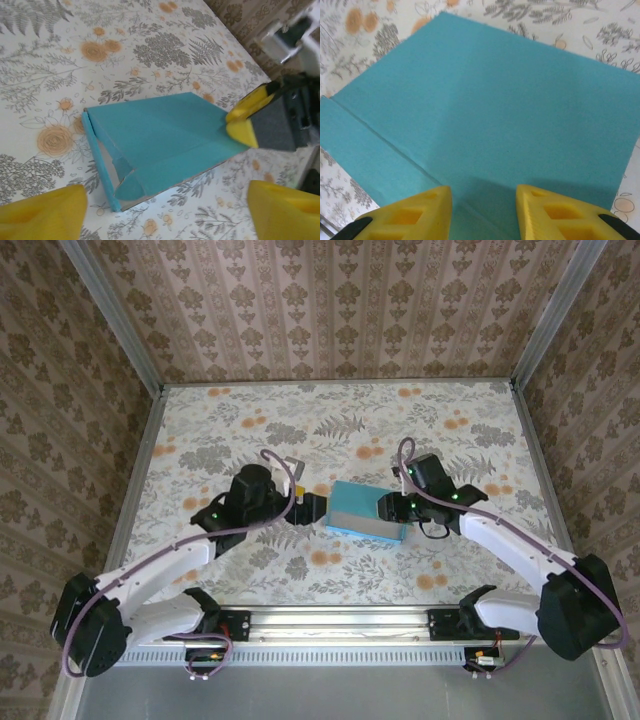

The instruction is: Fold the paper box

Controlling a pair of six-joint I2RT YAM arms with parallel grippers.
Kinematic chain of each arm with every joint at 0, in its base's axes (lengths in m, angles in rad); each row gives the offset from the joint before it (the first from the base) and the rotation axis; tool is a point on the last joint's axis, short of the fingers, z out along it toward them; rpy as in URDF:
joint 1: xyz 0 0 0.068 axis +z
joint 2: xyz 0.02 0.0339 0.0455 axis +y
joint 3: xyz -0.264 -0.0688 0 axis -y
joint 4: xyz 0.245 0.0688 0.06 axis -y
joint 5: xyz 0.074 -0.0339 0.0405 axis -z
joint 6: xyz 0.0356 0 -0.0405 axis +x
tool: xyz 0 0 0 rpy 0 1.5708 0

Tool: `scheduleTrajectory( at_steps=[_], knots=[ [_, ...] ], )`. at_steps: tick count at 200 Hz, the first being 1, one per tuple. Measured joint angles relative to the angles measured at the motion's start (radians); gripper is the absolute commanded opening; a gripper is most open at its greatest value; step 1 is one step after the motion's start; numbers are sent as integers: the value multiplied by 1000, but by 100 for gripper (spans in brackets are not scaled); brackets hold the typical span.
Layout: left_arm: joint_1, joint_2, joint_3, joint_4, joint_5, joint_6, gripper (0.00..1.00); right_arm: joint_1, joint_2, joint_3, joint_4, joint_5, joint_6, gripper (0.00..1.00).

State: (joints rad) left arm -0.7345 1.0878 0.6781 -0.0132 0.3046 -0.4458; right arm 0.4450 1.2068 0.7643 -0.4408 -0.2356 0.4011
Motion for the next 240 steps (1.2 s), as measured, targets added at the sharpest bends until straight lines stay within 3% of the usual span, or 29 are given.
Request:
scheduleTrajectory(
  at_steps=[51,95,161,240],
  knots=[
    [23,259,136,-101,142,-8,68,5,48,-2,-12,-5,-26,38],
    [13,393,181,-195,168,-11,64,11,50,-3,-12,-5,-28,37],
    [7,462,215,-222,174,-19,56,21,60,-3,-11,-9,-28,32],
    [-5,488,285,-306,113,35,57,31,71,-8,-8,-12,-29,29]
  ],
)
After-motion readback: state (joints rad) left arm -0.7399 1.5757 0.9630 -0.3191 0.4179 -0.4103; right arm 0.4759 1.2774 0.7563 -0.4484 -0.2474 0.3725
